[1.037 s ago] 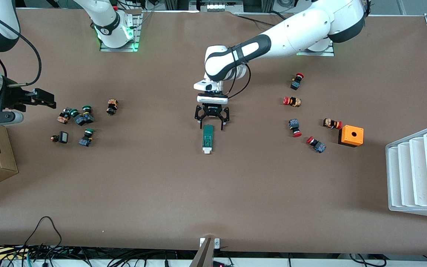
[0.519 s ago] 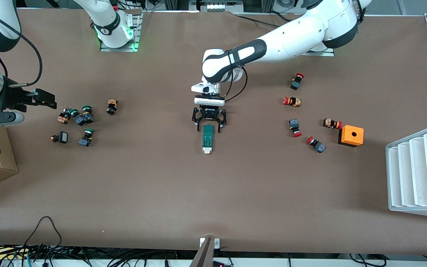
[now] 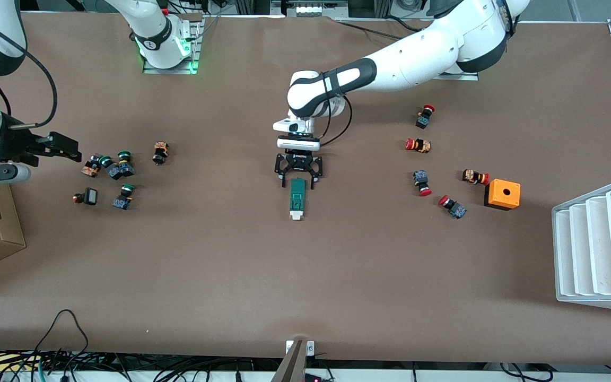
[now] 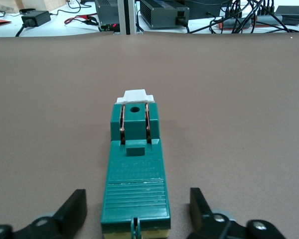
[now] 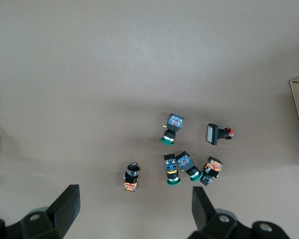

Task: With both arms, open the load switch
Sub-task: 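Reach the right gripper toward the white switch handle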

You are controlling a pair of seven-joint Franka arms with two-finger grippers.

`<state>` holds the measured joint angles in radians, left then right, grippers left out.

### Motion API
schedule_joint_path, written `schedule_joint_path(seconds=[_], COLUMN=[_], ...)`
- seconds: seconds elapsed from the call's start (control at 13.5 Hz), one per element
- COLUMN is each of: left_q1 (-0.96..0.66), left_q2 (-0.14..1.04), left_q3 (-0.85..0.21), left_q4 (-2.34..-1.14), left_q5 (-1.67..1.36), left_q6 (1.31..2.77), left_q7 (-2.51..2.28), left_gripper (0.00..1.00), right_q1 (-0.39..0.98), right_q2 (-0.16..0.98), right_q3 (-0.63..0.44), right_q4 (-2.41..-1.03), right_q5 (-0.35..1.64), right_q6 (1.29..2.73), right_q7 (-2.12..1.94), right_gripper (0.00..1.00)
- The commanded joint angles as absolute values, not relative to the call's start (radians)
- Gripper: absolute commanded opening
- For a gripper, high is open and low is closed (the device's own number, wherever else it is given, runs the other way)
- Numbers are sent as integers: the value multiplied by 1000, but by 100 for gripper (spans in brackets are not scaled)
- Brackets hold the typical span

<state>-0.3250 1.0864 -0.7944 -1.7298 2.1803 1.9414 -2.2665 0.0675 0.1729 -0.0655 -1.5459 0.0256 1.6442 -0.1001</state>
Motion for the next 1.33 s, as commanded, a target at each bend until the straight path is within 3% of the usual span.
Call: schedule_joint_path(seconds=[0.0, 0.3, 0.44, 0.67, 0.89, 1.26], left_q1=[-330, -331, -331, -331, -331, -331], left_q2=[1121, 1127, 1135, 1137, 1137, 1137], left_q3=[-804, -804, -804, -804, -804, -804], left_q4=[-1700, -1700, -1701, -1701, -1701, -1701], left_q5=[2210, 2212, 2230, 2246, 2246, 2247], left_q6=[1937, 1927, 1924, 1924, 1924, 1924], left_q7=[-2276, -2278, -2287, -2313, -2313, -2313], left_gripper=[77, 58, 43, 32, 32, 32], right_q1=[75, 95, 112, 165, 186, 282], right_q2=[215, 310, 409, 579, 696, 807], right_q3=[-63, -63, -63, -61, -46, -20], right_q4=[-1482, -1393, -1300, -1130, -1043, -1040], right_q5=[63, 167, 234, 270, 353, 402], right_q6=[1638, 1629, 1626, 1628, 1658, 1794], right_q7=[-37, 151, 275, 498, 733, 1102], right_gripper=[99, 99, 99, 99, 99, 98])
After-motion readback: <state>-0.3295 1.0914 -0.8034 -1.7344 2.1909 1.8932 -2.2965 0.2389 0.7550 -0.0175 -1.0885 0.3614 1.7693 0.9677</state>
